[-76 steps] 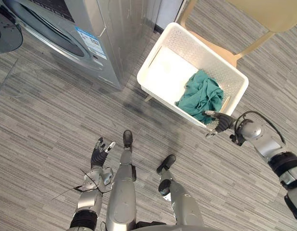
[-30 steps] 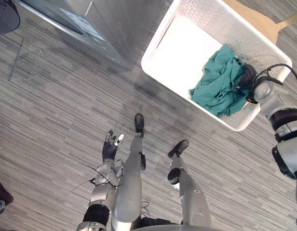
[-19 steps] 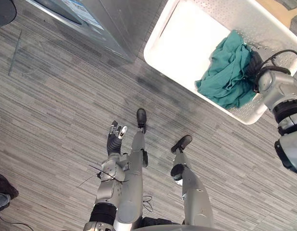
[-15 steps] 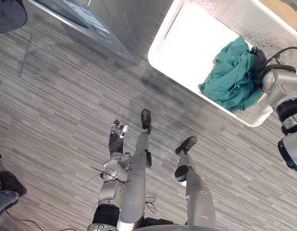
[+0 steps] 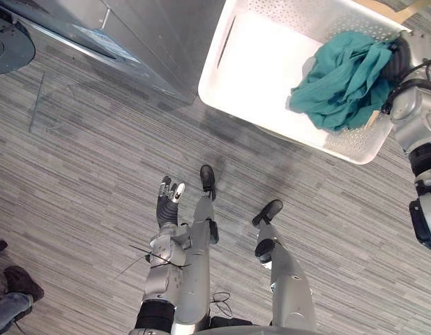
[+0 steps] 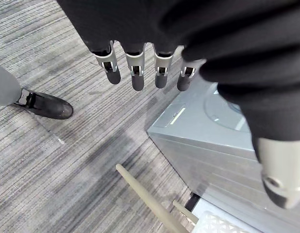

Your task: Pick up the laundry basket with both hands and put the clothes into the washing machine.

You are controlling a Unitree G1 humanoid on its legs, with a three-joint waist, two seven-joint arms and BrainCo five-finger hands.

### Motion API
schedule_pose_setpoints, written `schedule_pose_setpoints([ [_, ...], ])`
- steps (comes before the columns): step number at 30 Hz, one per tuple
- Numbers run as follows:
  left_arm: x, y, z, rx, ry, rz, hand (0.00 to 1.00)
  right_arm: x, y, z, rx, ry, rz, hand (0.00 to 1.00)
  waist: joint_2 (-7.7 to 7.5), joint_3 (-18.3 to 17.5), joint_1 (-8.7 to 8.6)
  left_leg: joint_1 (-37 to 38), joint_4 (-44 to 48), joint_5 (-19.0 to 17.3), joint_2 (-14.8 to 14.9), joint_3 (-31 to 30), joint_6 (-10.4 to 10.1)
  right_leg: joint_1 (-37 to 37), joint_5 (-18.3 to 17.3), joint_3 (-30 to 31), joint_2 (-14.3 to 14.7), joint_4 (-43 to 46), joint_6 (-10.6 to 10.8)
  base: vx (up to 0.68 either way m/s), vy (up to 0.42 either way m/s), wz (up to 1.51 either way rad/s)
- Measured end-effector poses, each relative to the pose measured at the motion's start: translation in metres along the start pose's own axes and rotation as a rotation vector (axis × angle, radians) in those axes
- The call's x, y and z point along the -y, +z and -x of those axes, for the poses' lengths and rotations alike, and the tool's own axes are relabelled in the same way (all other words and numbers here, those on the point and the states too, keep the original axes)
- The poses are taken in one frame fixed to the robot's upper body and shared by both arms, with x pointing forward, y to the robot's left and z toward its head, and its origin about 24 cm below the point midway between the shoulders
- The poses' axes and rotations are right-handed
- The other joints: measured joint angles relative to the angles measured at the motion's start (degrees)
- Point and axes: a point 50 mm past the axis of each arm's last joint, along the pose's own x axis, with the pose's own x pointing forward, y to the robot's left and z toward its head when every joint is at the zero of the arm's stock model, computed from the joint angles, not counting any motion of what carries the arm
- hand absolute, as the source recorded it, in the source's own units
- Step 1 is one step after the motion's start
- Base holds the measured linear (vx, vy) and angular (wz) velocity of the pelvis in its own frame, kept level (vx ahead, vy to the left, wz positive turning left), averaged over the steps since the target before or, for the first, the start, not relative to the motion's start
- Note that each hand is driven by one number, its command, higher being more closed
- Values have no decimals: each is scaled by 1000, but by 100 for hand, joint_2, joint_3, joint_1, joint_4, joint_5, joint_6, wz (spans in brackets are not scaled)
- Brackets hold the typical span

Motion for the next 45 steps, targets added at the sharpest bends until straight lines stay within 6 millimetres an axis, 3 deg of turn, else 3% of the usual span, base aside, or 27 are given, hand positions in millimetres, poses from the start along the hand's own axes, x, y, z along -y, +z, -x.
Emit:
schedule_pose_setpoints([
  [9, -15, -2, -1, -1, 79, -19, 0, 30, -2, -4, -43, -194, -149, 100, 0, 0, -8, 7, -12, 0, 116, 106, 0, -152, -77, 52, 11, 306, -70, 13, -7, -4],
  [18, -17, -1, -2, 3, 88, -21, 0, 55, -3, -6, -70, -318, -284, 100, 0, 0, -19, 202, 47, 2, 140, 168, 0, -72, -193, 109, -53, 563, -90, 57, -32, -1],
  [25, -20, -7, -3, -22, 89, -74, 0, 92, 4, 2, -22, -526, -427, 100, -3, -6, -38, 660, 28, -2, 139, 76, -4, 368, -392, 55, -90, 757, -85, 26, -56, 11],
  [28, -27, -12, -2, -49, 92, -134, 0, 83, -3, 10, -41, -532, -445, 100, -17, -219, -37, 850, -28, -1, 79, -16, -6, 510, -552, 21, -179, 947, -55, 22, -66, 21],
  [31, -32, -12, -1, -51, 74, -203, 0, 61, -14, 20, -98, -501, -466, 100, -45, -333, -56, 1202, -71, -10, -1, -57, -26, 823, -671, 33, -265, 1060, 1, 52, -50, 18],
  [36, -45, -6, 16, -47, 19, -332, 0, 11, -21, 59, -141, -401, -514, 100, -236, -739, -190, 1751, -169, -105, -77, -73, -108, 1305, -862, 76, -319, 1109, 96, 73, -46, 8],
  [39, -40, 7, 35, 0, -107, -400, 0, -9, -24, 88, -115, -354, -527, 100, -282, -1038, -261, 2078, -162, -251, -86, -49, -126, 1661, -879, 113, -268, 956, 110, 96, -36, -3],
  [45, 3, 68, 56, 297, -355, -489, 0, -23, -11, 130, 18, -232, -606, 100, -349, -1594, -391, 2871, -171, -494, -36, 231, -235, 2449, -787, 349, -39, 440, 154, 105, -23, -21],
])
